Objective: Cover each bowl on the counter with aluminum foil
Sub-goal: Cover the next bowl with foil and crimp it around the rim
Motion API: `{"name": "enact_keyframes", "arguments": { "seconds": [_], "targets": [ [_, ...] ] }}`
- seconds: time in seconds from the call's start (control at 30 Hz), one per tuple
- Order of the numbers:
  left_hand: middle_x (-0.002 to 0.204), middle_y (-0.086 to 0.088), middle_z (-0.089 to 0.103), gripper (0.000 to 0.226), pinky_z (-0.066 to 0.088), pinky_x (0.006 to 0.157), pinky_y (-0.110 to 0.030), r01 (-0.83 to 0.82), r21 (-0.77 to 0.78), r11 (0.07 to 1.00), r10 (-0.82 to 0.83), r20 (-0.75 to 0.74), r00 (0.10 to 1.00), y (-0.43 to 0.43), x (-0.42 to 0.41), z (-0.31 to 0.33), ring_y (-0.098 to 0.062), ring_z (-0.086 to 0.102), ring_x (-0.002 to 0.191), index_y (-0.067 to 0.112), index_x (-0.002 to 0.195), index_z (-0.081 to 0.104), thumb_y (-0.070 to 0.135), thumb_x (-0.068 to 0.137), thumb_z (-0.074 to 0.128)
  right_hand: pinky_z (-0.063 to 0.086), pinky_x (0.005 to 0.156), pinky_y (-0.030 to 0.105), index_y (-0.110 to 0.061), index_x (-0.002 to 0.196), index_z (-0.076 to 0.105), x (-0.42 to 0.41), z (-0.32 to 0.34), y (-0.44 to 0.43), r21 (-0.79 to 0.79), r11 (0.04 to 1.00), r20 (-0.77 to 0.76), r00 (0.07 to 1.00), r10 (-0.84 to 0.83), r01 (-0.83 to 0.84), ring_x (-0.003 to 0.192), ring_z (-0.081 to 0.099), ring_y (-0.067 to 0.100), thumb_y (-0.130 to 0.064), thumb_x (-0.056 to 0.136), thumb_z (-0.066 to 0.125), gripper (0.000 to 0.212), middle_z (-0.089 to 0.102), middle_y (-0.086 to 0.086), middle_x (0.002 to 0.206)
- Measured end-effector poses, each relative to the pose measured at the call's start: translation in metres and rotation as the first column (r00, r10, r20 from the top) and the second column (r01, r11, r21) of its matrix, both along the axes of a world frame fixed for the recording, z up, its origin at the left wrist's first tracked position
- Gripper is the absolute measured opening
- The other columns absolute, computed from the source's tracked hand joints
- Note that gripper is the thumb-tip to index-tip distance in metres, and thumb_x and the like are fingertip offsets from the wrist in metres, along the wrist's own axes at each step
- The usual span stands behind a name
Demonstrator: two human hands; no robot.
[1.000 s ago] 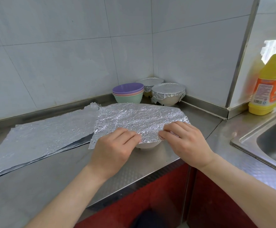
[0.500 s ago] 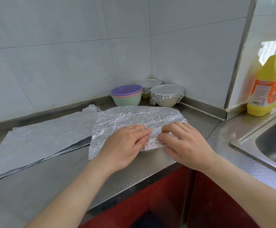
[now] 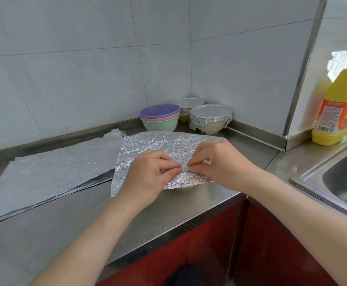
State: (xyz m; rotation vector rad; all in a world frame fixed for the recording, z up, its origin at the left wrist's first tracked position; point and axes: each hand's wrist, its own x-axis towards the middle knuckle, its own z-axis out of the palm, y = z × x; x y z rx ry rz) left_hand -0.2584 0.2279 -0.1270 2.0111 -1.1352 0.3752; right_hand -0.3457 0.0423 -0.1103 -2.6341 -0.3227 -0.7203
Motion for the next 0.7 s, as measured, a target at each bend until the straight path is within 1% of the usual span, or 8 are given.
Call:
{"name": "enact_keyframes", "arguments": {
  "seconds": [0.1, 0.17, 0.27, 0.3, 0.4, 0.5, 0.6, 0.7],
  "targets": [
    [0.082, 0.015, 0.067, 0.01, 0.048, 0.075, -0.031, 0.026, -0.016, 1.0, -0.027, -0.059, 0.998, 0.0, 0.001, -0.002, -0.01, 0.061, 0.084, 0.027, 0.087, 0.079, 0.023, 0.078, 0.079, 0.047, 0.073, 0.03, -0.019, 0.082, 0.079, 0.001, -0.001, -0.002, 0.025, 1.0, -0.039, 0.999, -0.011, 0.012, 0.075, 0.061, 0.01, -0.019, 0.081, 0.076, 0.003, 0.07, -0.003, 0.083],
    [0.083, 0.014, 0.067, 0.01, 0.05, 0.074, -0.031, 0.041, -0.017, 0.999, -0.042, -0.085, 0.995, 0.002, 0.002, -0.003, -0.009, 0.062, 0.083, 0.027, 0.086, 0.079, 0.023, 0.077, 0.08, 0.045, 0.071, 0.021, -0.02, 0.083, 0.08, 0.0, -0.001, -0.004, 0.044, 0.999, -0.072, 0.997, -0.012, 0.015, 0.076, 0.06, 0.008, -0.02, 0.08, 0.078, 0.004, 0.069, -0.004, 0.084],
    [0.089, 0.018, 0.068, 0.011, 0.048, 0.078, -0.023, 0.056, 0.016, 0.998, -0.054, -0.073, 0.996, 0.005, 0.003, -0.002, -0.006, 0.061, 0.088, 0.027, 0.089, 0.079, 0.026, 0.079, 0.078, 0.039, 0.072, 0.009, -0.022, 0.091, 0.079, -0.001, -0.001, -0.007, 0.039, 0.999, -0.108, 0.994, -0.026, 0.03, 0.075, 0.055, 0.0, -0.026, 0.079, 0.079, 0.012, 0.067, -0.004, 0.093],
    [0.095, 0.022, 0.067, 0.013, 0.046, 0.083, -0.02, 0.06, 0.042, 0.997, -0.058, -0.04, 0.998, 0.005, 0.003, -0.001, -0.004, 0.06, 0.093, 0.026, 0.094, 0.078, 0.03, 0.081, 0.075, 0.04, 0.079, 0.011, -0.022, 0.098, 0.078, -0.002, -0.001, -0.008, 0.024, 0.999, -0.112, 0.993, -0.037, 0.04, 0.082, 0.055, -0.002, -0.03, 0.081, 0.077, 0.019, 0.066, -0.003, 0.101],
    [0.11, 0.025, 0.06, 0.032, 0.04, 0.096, -0.016, 0.072, 0.132, 0.989, -0.076, 0.029, 0.997, 0.007, 0.005, -0.003, 0.002, 0.056, 0.108, 0.027, 0.109, 0.074, 0.044, 0.086, 0.06, 0.035, 0.105, 0.032, -0.026, 0.123, 0.066, -0.004, -0.003, -0.009, -0.046, 0.996, -0.174, 0.981, -0.088, 0.081, 0.125, 0.046, 0.013, -0.046, 0.09, 0.061, 0.039, 0.055, -0.002, 0.136],
    [0.113, 0.026, 0.06, 0.033, 0.044, 0.099, -0.025, 0.082, 0.143, 0.986, -0.088, 0.037, 0.995, 0.01, 0.004, -0.008, 0.003, 0.057, 0.11, 0.03, 0.111, 0.072, 0.047, 0.086, 0.058, 0.031, 0.108, 0.048, -0.035, 0.126, 0.062, -0.009, -0.008, -0.009, -0.087, 0.987, -0.191, 0.97, -0.148, 0.133, 0.138, 0.035, 0.013, -0.062, 0.09, 0.039, 0.051, 0.048, -0.007, 0.144],
    [0.112, 0.023, 0.065, 0.037, 0.047, 0.097, -0.027, 0.101, 0.108, 0.989, -0.106, 0.043, 0.993, 0.012, 0.003, -0.011, 0.004, 0.059, 0.107, 0.03, 0.109, 0.073, 0.052, 0.086, 0.056, 0.027, 0.11, 0.051, -0.043, 0.129, 0.058, -0.015, -0.013, -0.017, 0.031, 0.935, -0.176, 0.923, -0.343, 0.354, 0.143, 0.026, 0.013, -0.071, 0.089, 0.036, 0.053, 0.041, -0.012, 0.149],
    [0.11, 0.021, 0.068, 0.03, 0.048, 0.096, -0.029, 0.103, 0.084, 0.991, -0.106, 0.038, 0.994, 0.012, 0.004, -0.011, 0.004, 0.059, 0.106, 0.03, 0.108, 0.074, 0.045, 0.085, 0.063, 0.033, 0.104, 0.03, -0.036, 0.134, 0.054, -0.018, -0.013, -0.027, 0.3, 0.834, -0.202, 0.885, -0.419, 0.463, 0.134, 0.041, 0.017, -0.046, 0.092, 0.056, 0.043, 0.047, -0.005, 0.145]
  ]
}}
